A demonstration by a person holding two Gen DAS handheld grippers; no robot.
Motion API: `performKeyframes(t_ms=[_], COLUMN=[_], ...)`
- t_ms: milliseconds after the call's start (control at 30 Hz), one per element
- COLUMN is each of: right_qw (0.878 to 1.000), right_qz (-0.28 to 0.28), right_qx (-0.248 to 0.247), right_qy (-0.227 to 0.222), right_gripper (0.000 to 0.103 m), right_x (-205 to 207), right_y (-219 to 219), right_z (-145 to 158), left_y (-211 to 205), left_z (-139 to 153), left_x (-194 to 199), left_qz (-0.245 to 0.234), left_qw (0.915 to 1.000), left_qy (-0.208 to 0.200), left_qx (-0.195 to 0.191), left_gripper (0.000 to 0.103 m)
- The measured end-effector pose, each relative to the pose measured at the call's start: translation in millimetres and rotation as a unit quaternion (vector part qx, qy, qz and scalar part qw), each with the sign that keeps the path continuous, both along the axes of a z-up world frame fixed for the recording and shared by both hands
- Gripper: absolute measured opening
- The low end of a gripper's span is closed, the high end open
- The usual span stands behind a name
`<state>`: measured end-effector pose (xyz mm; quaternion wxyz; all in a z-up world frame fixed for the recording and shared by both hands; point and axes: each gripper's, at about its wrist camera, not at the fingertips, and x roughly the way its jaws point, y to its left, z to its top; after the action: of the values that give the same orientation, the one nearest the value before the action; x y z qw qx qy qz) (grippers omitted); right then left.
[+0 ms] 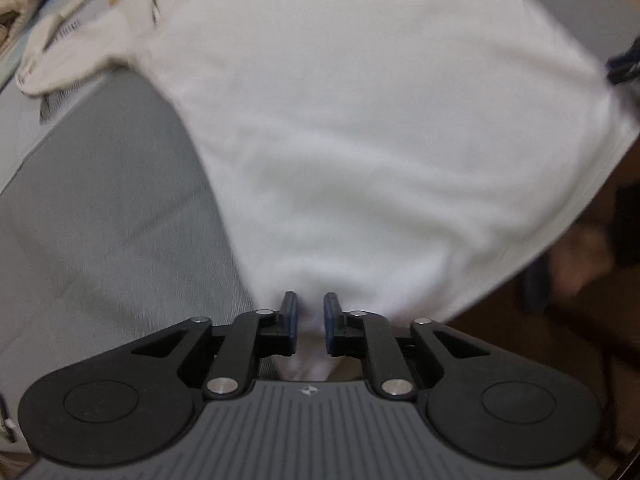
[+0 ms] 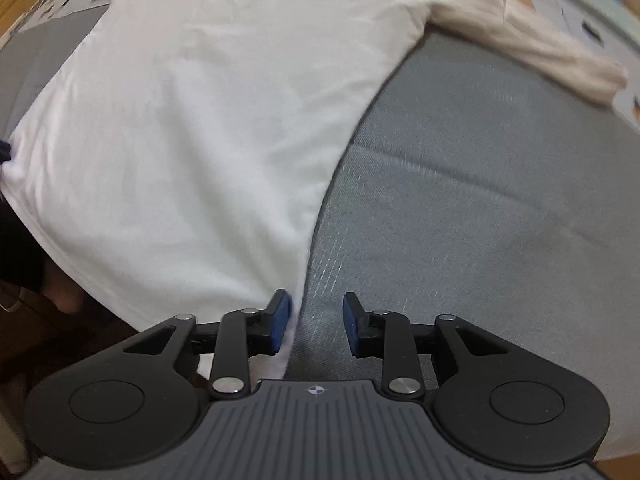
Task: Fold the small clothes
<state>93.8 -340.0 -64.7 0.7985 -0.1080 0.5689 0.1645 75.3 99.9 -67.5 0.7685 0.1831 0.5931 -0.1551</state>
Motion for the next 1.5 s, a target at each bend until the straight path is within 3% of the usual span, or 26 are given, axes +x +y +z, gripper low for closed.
performKeyframes(t_ms=[67,133,300,367,433,667,867,1000,1167,1367,1500], right_qw=[0.998,0.992,0.953,0.942,0.935,0.92,0.914,0.914,0.913,0.914,0.92], right_qz=[-0.03,-0.062,-0.092,-0.082,-0.07,-0.068,-0.087,-0.102,-0.129,-0.119,-0.117], right_qx=[0.018,0.041,0.064,0.062,0.057,0.094,0.127,0.123,0.138,0.156,0.167], right_qy=[-0.046,-0.104,-0.28,-0.32,-0.343,-0.375,-0.376,-0.374,-0.361,-0.356,-0.335], right_gripper=[0.031,0.032,0.041,0.049,0.05,0.05,0.05,0.05,0.049,0.045,0.043], right_x=[3.7,5.4,-4.7,-2.9,-2.2,10.5,37.4,66.6,107.4,154.0,173.2], right_y=[-5.3,-9.8,2.2,13.9,29.6,77.6,109.0,128.2,140.1,151.1,151.0], right_z=[18.7,42.8,106.9,122.3,136.1,170.7,191.0,190.8,183.1,173.1,160.4], left_y=[3.0,4.7,-6.1,-11.4,-16.5,-32.2,-36.1,-39.2,-45.7,-43.7,-33.7], left_z=[20.8,36.3,63.3,73.7,83.3,114.2,115.4,115.3,113.1,113.1,119.4], left_x=[1.3,3.0,5.8,7.3,12.7,25.6,35.9,43.0,57.5,88.0,124.2], left_qz=[0.019,0.035,0.05,0.056,0.064,0.097,0.113,0.113,0.114,0.144,0.166], left_qw=[0.9987,0.9956,0.9845,0.9778,0.9703,0.9477,0.9421,0.9394,0.9427,0.9519,0.952], left_qy=[-0.035,-0.074,-0.154,-0.188,-0.218,-0.287,-0.297,-0.305,-0.295,-0.244,-0.229], left_qx=[-0.03,-0.046,-0.067,-0.073,-0.082,-0.1,-0.106,-0.109,-0.105,-0.117,-0.116], left_gripper=[0.038,0.043,0.054,0.062,0.066,0.076,0.075,0.058,0.025,0.021,0.021])
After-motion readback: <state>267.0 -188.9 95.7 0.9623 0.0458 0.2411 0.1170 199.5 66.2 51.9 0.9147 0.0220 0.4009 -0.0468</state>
